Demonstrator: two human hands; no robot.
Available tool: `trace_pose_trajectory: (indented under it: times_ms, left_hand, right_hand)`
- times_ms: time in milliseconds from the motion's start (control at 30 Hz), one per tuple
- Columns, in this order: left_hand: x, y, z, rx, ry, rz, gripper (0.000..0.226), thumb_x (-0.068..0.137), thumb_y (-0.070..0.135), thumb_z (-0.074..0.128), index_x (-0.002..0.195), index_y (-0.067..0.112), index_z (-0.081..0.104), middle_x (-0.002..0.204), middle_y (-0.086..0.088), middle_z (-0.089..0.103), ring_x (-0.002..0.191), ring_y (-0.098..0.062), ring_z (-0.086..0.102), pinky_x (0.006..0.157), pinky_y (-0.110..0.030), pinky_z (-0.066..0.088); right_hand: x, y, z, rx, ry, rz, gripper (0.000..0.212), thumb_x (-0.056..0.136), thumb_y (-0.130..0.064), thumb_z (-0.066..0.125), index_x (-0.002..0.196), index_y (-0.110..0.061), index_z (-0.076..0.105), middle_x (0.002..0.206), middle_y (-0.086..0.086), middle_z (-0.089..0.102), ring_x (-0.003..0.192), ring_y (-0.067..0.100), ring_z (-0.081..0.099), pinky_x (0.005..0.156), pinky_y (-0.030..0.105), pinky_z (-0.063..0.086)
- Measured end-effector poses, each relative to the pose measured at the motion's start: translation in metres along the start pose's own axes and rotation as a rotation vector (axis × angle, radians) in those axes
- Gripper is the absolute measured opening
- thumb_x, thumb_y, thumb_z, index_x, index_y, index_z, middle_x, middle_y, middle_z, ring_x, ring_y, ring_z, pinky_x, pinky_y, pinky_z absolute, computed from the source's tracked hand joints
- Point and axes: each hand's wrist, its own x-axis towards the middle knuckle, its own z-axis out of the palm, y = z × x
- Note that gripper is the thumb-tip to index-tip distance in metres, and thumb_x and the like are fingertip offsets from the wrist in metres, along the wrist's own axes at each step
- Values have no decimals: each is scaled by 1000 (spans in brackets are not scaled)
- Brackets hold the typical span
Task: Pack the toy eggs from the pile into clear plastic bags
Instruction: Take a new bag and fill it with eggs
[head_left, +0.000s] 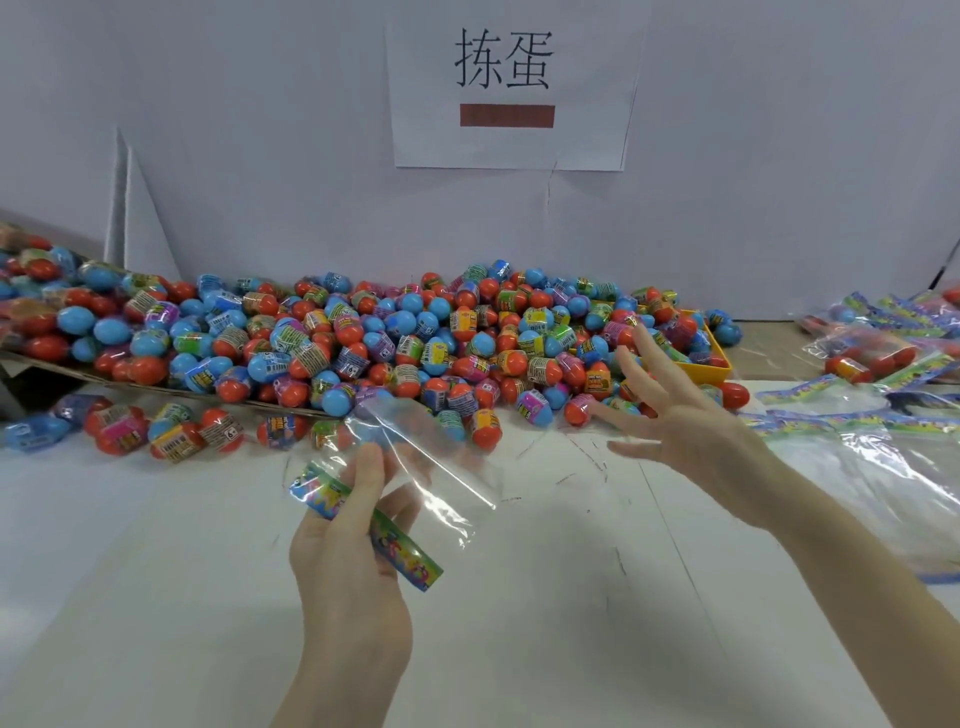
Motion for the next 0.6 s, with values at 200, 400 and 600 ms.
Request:
trace_pose_trajectory:
  times_ms: [200, 400, 600]
  left_hand:
    - [0, -4, -15, 76, 65, -118, 7, 87, 18, 58, 81, 16, 57, 66, 4, 72, 55, -12, 68, 58, -24, 56]
    - [3, -8, -32, 214, 69, -185, 3, 88, 7, 56, 90, 6, 56, 82, -9, 67, 65, -22, 66, 59, -32, 52]
    - [-17, -16, -36, 664, 181, 475, 70, 80, 4, 69, 138, 20, 33, 147, 1, 29, 131, -9, 30, 105, -23, 23]
  right_hand:
    - [-5, 6, 11, -642, -83, 198, 104, 85, -1, 58, 125, -59, -18, 152, -7, 23, 112, 8, 57, 82, 20, 50]
    - [-14, -5, 16, -395, -252, 195, 111, 68, -21, 79, 116, -71, -7, 150, -17, 19, 66, 8, 65, 66, 18, 53]
    - [-24, -15, 19, -80, -378, 24, 107, 65, -6, 73, 132, -60, 9, 142, -23, 36, 59, 15, 61, 68, 26, 54]
